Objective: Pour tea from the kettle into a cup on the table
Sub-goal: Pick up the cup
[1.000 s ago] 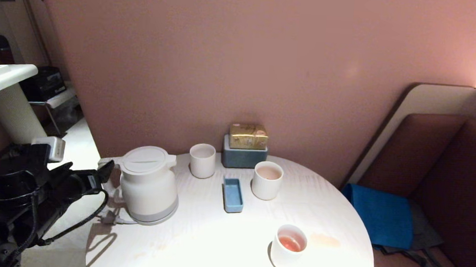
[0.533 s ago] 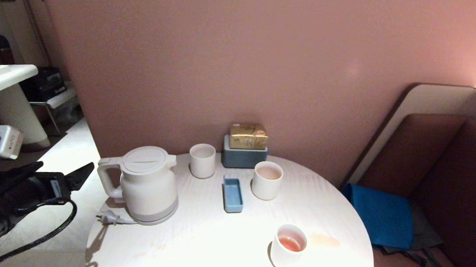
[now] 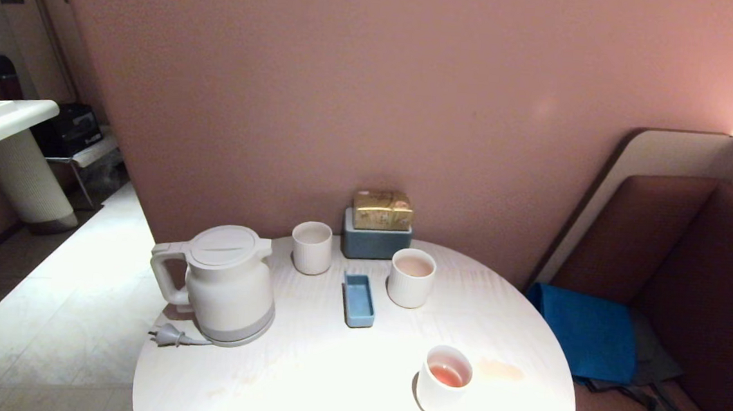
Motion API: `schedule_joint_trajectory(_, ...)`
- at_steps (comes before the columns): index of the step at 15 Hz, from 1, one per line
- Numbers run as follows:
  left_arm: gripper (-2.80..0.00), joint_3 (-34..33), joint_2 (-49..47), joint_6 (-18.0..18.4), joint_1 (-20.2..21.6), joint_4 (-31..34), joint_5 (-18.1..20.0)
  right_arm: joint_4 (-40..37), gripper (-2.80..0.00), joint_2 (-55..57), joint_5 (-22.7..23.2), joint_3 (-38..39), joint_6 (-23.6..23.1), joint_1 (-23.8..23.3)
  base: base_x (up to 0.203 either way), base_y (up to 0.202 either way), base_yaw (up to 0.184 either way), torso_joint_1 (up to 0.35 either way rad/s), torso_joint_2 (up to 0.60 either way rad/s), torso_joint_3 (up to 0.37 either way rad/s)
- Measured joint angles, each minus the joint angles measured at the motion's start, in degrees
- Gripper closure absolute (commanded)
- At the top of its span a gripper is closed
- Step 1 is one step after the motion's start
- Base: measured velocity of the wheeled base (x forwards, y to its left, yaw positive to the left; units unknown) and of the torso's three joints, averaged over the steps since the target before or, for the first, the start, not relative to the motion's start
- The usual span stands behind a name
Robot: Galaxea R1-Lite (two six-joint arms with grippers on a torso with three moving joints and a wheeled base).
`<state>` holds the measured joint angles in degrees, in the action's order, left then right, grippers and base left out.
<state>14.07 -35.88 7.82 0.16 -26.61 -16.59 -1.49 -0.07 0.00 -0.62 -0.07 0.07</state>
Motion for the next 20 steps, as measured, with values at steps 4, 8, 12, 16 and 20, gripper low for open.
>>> schedule_joint_trajectory(4,-2.8,4.3,20.2,1.9,0.0,22.4,1.4,0.0,0.0,0.0,0.0,0.0,0.0,0.0,0.0,0.0,0.0,0.0,0.0,0.0)
schedule_joint_trajectory(8,-2.8,0.2,31.9,0.2,0.0,28.1,16.9,0.0,0.0,0.0,0.0,0.0,0.0,0.0,0.0,0.0,0.0,0.0,0.0,0.0)
schedule_joint_trajectory(12,-2.8,-10.2,35.3,-0.3,0.0,27.7,19.7,0.0,0.0,0.0,0.0,0.0,0.0,0.0,0.0,0.0,0.0,0.0,0.0,0.0)
schedule_joint_trajectory(16,-2.8,-13.7,35.9,-5.1,0.0,25.0,18.2,0.0,0.0,0.0,0.0,0.0,0.0,0.0,0.0,0.0,0.0,0.0,0.0,0.0)
schedule_joint_trajectory(20,-2.8,-14.0,35.9,-5.9,-0.1,25.0,17.5,0.0,0.0,0.0,0.0,0.0,0.0,0.0,0.0,0.0,0.0,0.0,0.0,0.0)
